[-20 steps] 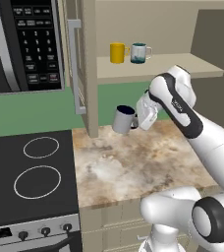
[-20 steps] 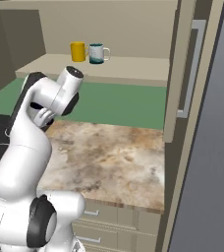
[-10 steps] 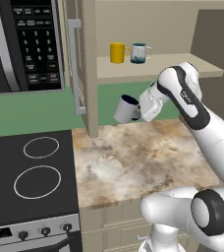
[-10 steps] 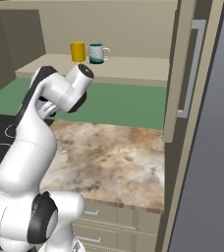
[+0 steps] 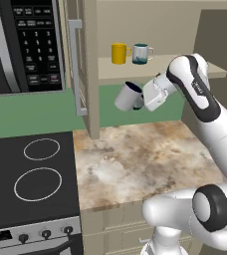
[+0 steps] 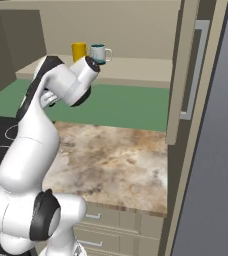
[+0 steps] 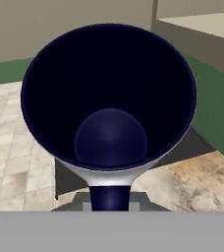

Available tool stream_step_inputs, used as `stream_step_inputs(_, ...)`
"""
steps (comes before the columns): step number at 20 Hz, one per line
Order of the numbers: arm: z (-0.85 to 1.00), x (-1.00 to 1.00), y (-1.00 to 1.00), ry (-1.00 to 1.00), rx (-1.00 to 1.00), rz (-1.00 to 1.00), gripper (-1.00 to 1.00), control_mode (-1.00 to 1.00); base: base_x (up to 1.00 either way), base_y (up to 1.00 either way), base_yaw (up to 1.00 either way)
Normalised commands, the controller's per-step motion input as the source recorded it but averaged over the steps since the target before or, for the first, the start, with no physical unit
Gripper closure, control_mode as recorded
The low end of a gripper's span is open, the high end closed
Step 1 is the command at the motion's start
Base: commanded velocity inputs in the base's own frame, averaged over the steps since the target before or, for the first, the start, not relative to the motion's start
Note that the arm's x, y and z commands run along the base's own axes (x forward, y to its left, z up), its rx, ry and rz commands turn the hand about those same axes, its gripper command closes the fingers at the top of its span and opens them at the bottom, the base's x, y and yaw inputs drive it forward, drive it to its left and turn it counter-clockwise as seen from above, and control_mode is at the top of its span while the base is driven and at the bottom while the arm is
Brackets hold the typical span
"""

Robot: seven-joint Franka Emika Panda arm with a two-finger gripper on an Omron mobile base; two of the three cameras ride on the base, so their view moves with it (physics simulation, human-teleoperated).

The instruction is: Pick the mug on the counter and place it in the cabinet with the handle facing the right, like the mugs already inside.

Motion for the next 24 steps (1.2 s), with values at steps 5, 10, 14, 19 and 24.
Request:
stream_step_inputs(5,0.11,0.28,0.0,-0.03,0.05,-0.05,1.0,-1.0,0.0,0.0,0.0)
stream_step_inputs(10,0.33,0.35,-0.05,-0.01,0.13,-0.02,1.0,-1.0,0.0,0.0,0.0)
stream_step_inputs(14,0.38,0.31,-0.03,0.0,0.1,0.0,1.0,-1.0,0.0,0.0,0.0)
stream_step_inputs(19,0.45,0.32,0.0,0.01,0.05,0.01,1.0,-1.0,0.0,0.0,0.0)
stream_step_inputs(24,0.08,0.49,0.0,0.02,-0.02,0.0,1.0,-1.0,0.0,0.0,0.0)
